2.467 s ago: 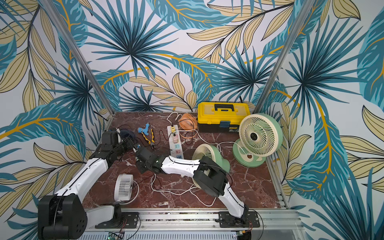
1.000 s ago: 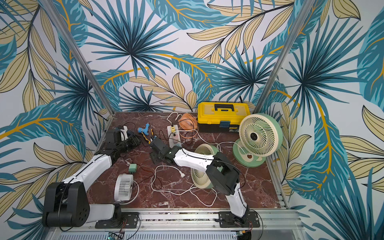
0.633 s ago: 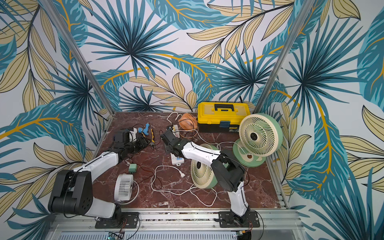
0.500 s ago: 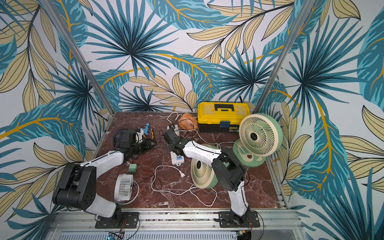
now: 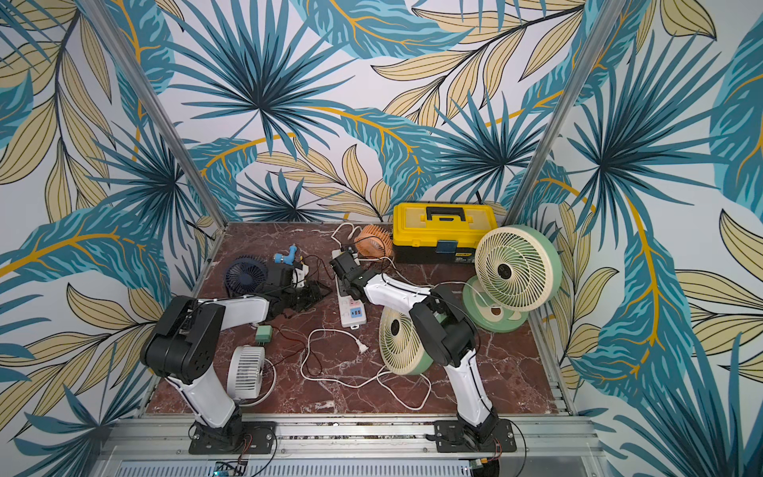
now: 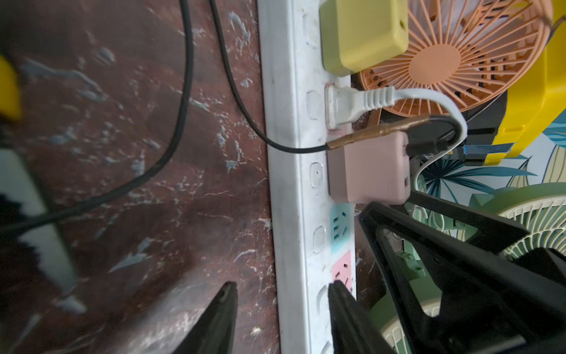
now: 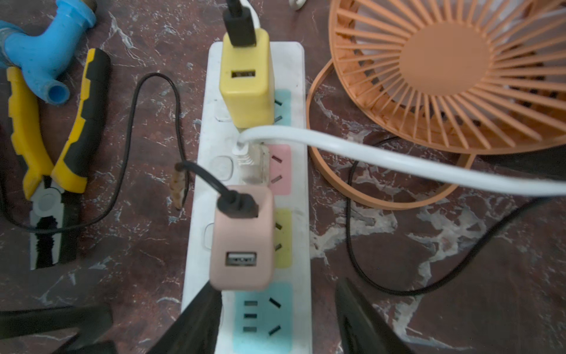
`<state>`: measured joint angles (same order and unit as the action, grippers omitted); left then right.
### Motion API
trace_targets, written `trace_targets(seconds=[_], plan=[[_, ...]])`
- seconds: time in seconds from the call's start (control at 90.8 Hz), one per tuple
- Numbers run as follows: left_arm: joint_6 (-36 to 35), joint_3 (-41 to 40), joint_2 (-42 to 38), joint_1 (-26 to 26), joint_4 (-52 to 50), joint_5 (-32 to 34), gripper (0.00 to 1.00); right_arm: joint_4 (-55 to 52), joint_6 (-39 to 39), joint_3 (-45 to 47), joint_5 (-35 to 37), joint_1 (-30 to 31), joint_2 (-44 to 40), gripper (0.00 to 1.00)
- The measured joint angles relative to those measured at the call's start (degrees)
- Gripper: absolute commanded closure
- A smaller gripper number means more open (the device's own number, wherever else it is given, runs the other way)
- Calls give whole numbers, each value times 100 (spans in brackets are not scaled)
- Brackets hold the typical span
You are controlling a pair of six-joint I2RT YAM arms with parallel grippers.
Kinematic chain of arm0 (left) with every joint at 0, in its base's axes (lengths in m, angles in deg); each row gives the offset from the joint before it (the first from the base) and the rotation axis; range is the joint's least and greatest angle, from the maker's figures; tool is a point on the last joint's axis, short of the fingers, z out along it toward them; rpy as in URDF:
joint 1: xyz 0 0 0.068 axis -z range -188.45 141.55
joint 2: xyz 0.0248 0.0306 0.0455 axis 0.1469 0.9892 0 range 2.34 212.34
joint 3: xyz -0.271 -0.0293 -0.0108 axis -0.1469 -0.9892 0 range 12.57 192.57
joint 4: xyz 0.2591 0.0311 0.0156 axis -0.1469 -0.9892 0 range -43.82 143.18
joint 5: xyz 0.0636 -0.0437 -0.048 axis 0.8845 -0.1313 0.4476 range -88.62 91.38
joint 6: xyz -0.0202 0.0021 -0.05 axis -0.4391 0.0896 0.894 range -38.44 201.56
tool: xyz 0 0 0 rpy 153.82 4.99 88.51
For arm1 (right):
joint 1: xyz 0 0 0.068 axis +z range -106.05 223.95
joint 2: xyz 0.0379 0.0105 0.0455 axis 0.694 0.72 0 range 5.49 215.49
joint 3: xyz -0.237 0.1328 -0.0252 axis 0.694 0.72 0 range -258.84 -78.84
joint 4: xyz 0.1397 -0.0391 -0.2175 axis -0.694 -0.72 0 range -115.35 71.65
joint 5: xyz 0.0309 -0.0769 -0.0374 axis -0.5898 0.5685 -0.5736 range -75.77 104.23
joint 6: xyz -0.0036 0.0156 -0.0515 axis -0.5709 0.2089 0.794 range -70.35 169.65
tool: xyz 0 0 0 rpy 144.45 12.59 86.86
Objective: Unplug the desk fan from the power strip
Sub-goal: Remove the plug from the socket.
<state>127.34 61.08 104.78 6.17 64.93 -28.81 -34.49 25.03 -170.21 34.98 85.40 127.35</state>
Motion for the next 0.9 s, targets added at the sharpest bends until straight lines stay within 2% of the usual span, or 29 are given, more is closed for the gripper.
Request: trace_targets(seconds=[0.242,0.584,0.738,0.903], plan=[[269,111,481,98,398,-234,48,111,2,-332,-79,-44,249,41],[264,483,769,247,402,-260,48,98,42,-671,-122,-81,433,58],[236,599,861,262,326,-245,52,105,46,-754,-129,-81,468,65],[203,632,898,273,275,-219,55,81,46,-772,-129,-85,518,67]])
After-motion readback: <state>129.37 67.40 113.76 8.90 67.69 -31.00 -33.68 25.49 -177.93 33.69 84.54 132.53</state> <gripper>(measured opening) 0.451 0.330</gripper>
